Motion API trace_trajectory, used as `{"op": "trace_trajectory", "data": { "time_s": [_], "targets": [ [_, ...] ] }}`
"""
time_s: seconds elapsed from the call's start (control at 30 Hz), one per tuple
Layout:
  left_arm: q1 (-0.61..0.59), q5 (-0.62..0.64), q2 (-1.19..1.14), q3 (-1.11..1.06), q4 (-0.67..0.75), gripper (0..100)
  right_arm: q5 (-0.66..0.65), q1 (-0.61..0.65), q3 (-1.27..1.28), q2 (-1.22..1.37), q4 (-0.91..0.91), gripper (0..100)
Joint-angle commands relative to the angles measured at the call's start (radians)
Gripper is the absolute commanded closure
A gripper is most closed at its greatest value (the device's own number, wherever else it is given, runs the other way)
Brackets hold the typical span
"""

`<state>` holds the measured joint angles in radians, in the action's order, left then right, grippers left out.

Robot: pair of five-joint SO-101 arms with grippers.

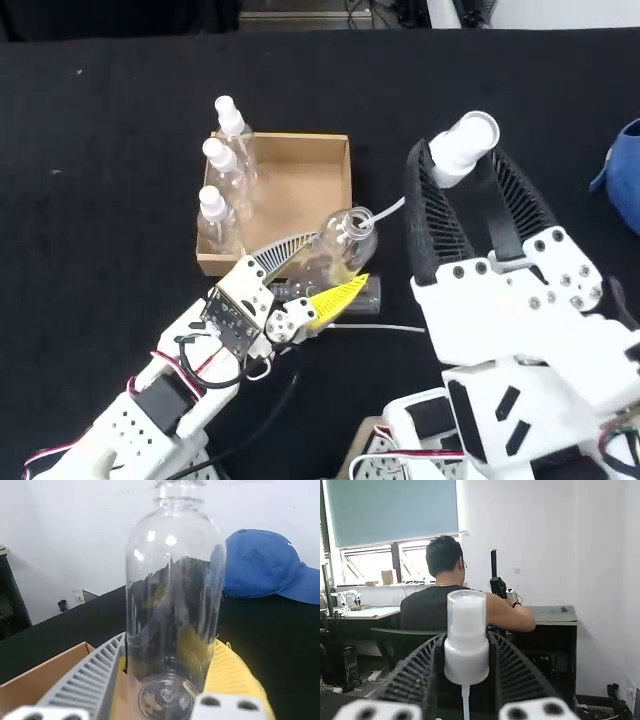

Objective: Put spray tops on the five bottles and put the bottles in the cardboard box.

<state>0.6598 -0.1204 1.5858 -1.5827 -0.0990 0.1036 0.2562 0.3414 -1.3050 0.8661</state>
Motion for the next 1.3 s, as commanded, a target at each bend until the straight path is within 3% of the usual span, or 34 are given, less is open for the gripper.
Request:
{"op": "trace_trajectory", "data": {
  "time_s": [0.0,0.17,0.37,0.53,0.77,0.9,1.1,1.27],
  "targets": [
    [0.01,-0.003,0.018,0.022,0.023,97,-0.002,0.015,-0.035,0.036,0.005,98.8],
    [0.01,-0.005,0.018,0.024,0.025,97,0.0,0.025,0.028,0.039,0.003,98.7],
    [0.015,-0.005,0.018,0.025,0.026,97,-0.009,0.18,0.139,0.033,0.003,98.7],
    [0.01,-0.006,0.018,0.025,0.023,97,-0.009,0.195,0.193,0.031,0.02,97.9],
    [0.01,-0.006,0.018,0.025,0.021,97,-0.009,0.261,0.035,0.031,0.281,75.6],
    [0.008,-0.006,0.018,0.022,0.021,97,-0.023,0.339,-0.102,0.031,0.423,76.1],
    [0.008,-0.006,0.018,0.019,0.026,97,-0.164,0.358,-0.16,0.031,0.68,75.8],
    [0.018,0.0,0.018,0.022,0.028,97,-0.173,0.353,-0.036,-0.001,0.68,76.1]
  ]
}}
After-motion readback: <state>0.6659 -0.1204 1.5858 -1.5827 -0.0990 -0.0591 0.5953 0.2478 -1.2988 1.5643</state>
